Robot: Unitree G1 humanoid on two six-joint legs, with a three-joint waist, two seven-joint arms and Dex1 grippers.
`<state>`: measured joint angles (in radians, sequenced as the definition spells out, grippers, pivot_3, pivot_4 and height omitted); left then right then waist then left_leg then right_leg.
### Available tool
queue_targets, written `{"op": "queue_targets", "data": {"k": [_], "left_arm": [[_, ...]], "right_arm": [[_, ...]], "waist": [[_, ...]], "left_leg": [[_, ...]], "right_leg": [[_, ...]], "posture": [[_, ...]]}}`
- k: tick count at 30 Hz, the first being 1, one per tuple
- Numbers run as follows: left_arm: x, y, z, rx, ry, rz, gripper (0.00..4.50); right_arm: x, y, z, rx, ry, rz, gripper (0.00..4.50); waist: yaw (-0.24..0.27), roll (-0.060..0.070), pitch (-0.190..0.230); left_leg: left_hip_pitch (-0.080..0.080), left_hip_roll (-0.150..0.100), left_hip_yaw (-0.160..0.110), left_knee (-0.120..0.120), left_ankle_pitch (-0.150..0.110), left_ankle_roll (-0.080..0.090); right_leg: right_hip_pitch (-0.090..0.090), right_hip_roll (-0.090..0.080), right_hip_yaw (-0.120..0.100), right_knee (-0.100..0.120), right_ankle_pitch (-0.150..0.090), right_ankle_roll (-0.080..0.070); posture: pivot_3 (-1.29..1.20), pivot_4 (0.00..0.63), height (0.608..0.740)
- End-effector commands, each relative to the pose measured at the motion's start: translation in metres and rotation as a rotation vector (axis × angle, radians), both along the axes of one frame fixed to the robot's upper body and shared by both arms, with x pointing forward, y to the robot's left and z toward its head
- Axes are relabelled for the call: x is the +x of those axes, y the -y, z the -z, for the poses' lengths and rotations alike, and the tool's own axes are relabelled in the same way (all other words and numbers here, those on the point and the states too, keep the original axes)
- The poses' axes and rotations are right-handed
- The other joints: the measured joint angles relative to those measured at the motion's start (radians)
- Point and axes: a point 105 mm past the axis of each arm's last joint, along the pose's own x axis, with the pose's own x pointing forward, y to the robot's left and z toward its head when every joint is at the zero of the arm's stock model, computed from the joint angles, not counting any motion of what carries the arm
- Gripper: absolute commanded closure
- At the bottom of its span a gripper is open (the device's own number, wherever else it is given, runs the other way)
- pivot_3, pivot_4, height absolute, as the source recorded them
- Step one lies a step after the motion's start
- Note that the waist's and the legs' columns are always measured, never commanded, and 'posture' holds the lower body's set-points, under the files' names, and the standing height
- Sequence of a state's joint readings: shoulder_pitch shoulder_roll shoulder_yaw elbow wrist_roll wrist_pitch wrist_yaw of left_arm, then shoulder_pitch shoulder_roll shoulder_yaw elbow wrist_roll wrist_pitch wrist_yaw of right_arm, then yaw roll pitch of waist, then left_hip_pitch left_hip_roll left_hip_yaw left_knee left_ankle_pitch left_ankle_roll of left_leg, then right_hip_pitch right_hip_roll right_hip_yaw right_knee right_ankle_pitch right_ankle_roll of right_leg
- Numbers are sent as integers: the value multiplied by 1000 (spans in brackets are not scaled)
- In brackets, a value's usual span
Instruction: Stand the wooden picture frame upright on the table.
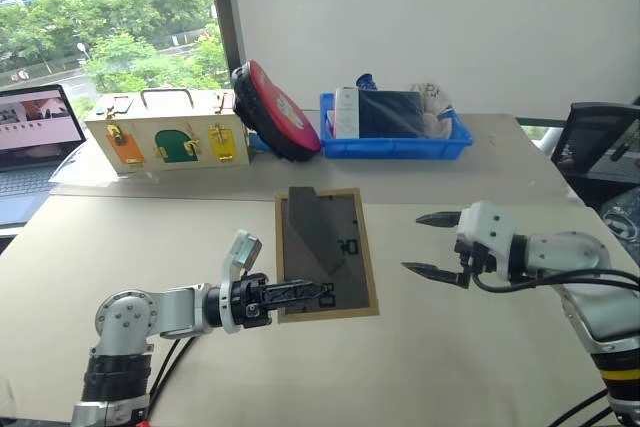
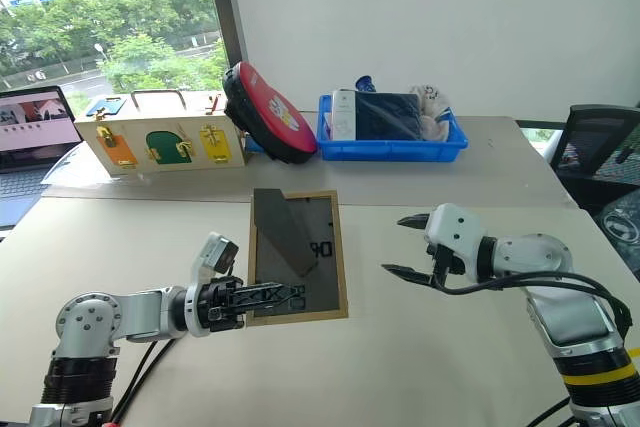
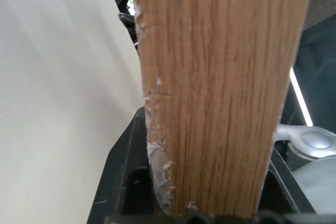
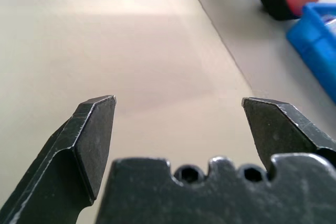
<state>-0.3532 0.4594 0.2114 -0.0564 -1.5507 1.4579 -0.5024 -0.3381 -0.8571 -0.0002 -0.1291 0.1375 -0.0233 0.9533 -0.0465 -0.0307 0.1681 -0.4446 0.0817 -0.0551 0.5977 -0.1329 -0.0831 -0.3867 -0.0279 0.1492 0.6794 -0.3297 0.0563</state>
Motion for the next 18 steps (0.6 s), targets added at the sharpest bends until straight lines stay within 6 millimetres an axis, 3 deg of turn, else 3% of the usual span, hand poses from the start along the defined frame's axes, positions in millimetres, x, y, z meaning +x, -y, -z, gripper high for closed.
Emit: {"op": "queue_targets", "data": {"k": [1,4,7,10,18], "left_arm": [[-2,2,-15,-70,6,60,3380],[2,8,-22,-117,-13,78,3380],[0,14,-37,-183,-11,116,3380],[-2,18,-37,-179,-22,108,3380],[-10,21,-37,-175,-15,98,3380]], "right_arm": [[-4,-16,-22,-147,416,-108,27],[-13,-35,-28,-197,685,-196,27],[-24,-54,-26,-160,783,-256,27],[-35,-73,-38,-92,889,-302,27],[-40,-75,-56,-79,1027,-286,27]], "waist": [[0,0,0],[2,0,0],[7,0,0],[10,0,0],[17,0,0]], "left_leg": [[0,0,0,0,0,0],[0,0,0,0,0,0],[0,0,-1,0,1,-1],[0,-1,-1,0,2,-3],[2,-1,-1,0,3,-5]], "right_leg": [[0,0,0,0,0,0],[0,0,0,0,0,0],[1,0,0,1,0,0],[1,-1,0,1,0,0],[2,-2,0,2,1,0]], "posture": [[0,150,735],[0,150,735],[0,150,735],[0,150,735],[0,150,735]]}}
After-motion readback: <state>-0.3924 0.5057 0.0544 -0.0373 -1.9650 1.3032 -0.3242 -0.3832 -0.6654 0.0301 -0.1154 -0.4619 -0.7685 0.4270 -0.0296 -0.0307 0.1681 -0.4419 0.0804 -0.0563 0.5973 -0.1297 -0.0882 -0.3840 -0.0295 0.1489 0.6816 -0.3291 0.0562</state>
